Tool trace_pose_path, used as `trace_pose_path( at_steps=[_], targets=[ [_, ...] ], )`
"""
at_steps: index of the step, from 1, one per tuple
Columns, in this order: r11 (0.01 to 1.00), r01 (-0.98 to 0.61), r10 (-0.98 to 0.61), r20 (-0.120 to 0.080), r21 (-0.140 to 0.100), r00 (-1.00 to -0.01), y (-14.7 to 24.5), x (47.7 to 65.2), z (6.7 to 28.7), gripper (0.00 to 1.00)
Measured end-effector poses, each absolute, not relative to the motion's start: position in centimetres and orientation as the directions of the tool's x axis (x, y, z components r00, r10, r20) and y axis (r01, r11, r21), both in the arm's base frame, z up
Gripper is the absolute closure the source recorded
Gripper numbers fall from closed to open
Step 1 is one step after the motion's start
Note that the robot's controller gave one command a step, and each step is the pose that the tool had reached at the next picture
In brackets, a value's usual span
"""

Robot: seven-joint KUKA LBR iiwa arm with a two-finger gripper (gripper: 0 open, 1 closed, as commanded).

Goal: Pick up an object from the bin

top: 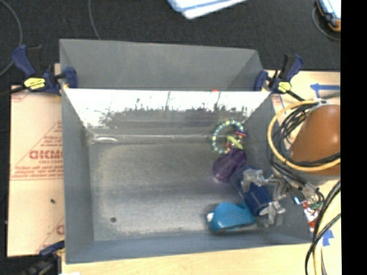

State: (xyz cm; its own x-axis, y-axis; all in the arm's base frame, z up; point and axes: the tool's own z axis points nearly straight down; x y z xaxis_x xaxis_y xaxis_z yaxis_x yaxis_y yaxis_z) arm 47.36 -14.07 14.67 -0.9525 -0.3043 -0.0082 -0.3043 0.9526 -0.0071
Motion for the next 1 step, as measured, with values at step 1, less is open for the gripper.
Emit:
trace_pose_path(
  at_steps=[1],
  targets=[
    [0.989,-0.148,-0.148,-0.002,0.005,-0.989,-11.61,47.43,11.14,0.0]
  ],
)
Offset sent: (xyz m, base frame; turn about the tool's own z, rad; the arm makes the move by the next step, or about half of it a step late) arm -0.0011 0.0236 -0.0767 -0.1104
